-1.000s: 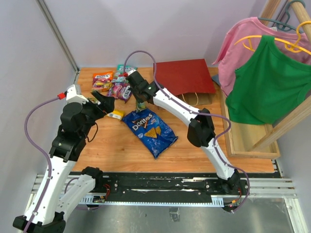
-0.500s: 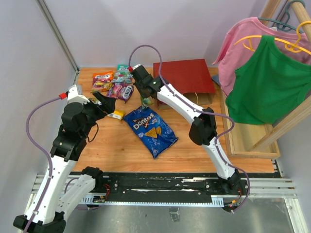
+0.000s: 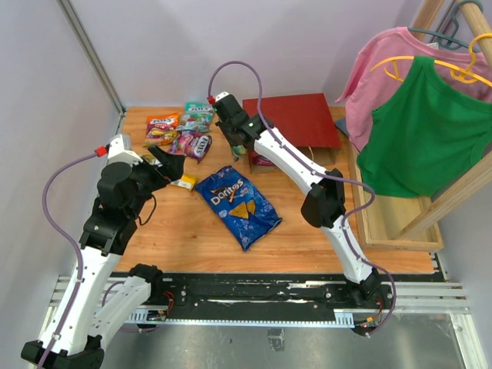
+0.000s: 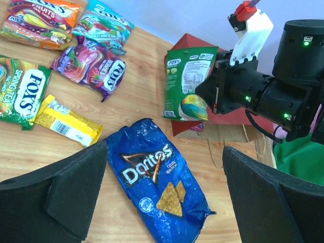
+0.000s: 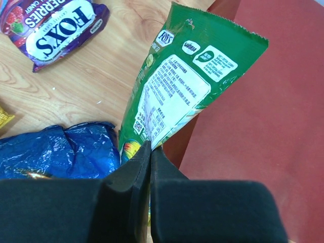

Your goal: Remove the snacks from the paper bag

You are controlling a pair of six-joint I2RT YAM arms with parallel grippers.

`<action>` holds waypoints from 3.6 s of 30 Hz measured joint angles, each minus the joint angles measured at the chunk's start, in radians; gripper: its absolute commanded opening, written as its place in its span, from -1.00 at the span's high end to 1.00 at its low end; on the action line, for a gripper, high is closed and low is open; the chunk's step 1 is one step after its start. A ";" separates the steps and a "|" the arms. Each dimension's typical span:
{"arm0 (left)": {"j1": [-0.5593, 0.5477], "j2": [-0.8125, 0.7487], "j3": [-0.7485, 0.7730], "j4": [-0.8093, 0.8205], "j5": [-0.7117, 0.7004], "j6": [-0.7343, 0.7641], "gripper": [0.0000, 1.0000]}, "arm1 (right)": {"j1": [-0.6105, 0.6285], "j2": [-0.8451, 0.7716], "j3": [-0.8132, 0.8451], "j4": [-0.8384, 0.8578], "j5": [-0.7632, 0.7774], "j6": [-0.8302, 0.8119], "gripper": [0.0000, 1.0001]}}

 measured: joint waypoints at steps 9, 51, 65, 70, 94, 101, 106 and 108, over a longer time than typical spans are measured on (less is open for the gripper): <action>0.000 0.008 0.000 0.000 0.009 0.003 -0.99 | -0.013 0.039 0.026 0.009 0.077 -0.045 0.99; 0.000 -0.037 -0.046 0.004 0.070 -0.005 -0.99 | 0.031 -0.363 -0.381 0.276 -0.074 0.056 -0.97; 0.001 0.118 -0.398 0.220 0.216 -0.130 -0.61 | 0.029 -1.173 -1.366 0.620 -0.109 0.175 -0.49; 0.001 0.253 -0.397 0.341 0.230 -0.136 -0.50 | 0.029 -1.375 -1.630 0.622 -0.121 0.259 -0.50; 0.023 1.125 0.121 0.515 0.091 0.015 -0.32 | 0.029 -1.714 -1.810 0.479 -0.024 0.306 -0.53; 0.028 1.210 0.179 0.504 0.085 0.018 0.07 | 0.029 -1.710 -1.810 0.478 -0.002 0.288 -0.53; 0.028 1.242 0.225 0.501 0.096 0.015 0.23 | 0.029 -1.691 -1.817 0.474 0.008 0.276 -0.53; 0.028 1.246 0.242 0.496 0.096 0.014 0.54 | 0.029 -1.693 -1.821 0.470 0.010 0.269 -0.53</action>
